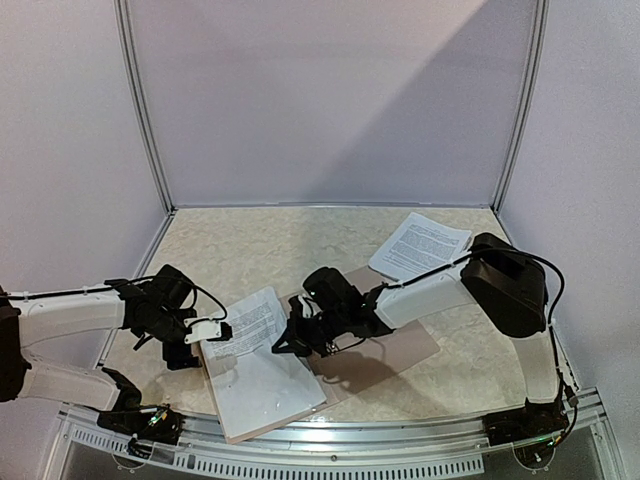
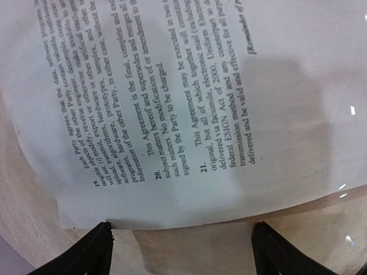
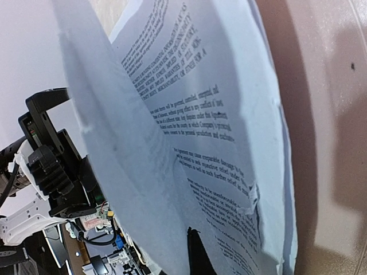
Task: Put the files into the folder
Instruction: Insert the folder to form pockets on the folder.
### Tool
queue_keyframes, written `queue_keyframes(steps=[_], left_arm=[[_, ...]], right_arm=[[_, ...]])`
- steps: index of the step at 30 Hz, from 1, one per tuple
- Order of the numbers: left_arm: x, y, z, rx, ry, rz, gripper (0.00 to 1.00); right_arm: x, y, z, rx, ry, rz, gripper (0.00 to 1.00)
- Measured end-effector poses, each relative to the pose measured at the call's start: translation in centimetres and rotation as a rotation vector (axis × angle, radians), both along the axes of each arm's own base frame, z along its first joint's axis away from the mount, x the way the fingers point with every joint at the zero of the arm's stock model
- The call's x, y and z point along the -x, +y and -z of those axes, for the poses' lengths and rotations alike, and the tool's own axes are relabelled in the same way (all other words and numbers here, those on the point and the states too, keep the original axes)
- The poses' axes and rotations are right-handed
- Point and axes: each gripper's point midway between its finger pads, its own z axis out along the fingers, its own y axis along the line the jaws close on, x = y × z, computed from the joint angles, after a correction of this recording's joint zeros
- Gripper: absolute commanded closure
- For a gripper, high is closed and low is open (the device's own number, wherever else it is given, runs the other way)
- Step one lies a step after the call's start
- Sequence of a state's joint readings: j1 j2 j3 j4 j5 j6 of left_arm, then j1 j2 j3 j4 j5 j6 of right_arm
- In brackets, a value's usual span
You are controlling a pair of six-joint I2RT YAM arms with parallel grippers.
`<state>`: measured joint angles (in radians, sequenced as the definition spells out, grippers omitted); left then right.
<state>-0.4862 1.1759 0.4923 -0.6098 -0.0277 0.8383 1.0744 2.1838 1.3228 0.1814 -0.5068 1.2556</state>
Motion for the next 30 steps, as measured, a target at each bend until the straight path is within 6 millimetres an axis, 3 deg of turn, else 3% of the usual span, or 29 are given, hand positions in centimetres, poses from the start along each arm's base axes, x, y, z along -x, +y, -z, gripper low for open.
queue_keyframes(steps=[6, 14, 19, 24, 30], left_arm=[[0.0, 0.0, 0.0, 0.002, -0.004, 0.0, 0.14], [-0.4, 0.4, -0.5, -0.012, -0.041, -0.001, 0.09], [-0.4, 1.7, -0.8, -0.083, -0.065, -0.008, 0.08], [0.0, 3.1, -0.9, -0.15, -0.063, -0.019, 0.08], [0.2, 3.8, -2.3, -0.181, -0.068, -0.031, 0.07]], right_arm=[[0.0, 0.0, 0.0, 0.002, -0.001, 0.003, 0.98], [-0.5, -0.6, 0.6, 0.088, -0.051, -0.013, 0.64], [-1.9, 0.2, -2.1, 0.123, -0.186, -0.054, 0.5], [-2.8, -2.2, -4.3, 0.235, -0.333, -0.078, 0.35], [-6.9, -4.4, -9.5, 0.369, -0.631, -0.088, 0.28]])
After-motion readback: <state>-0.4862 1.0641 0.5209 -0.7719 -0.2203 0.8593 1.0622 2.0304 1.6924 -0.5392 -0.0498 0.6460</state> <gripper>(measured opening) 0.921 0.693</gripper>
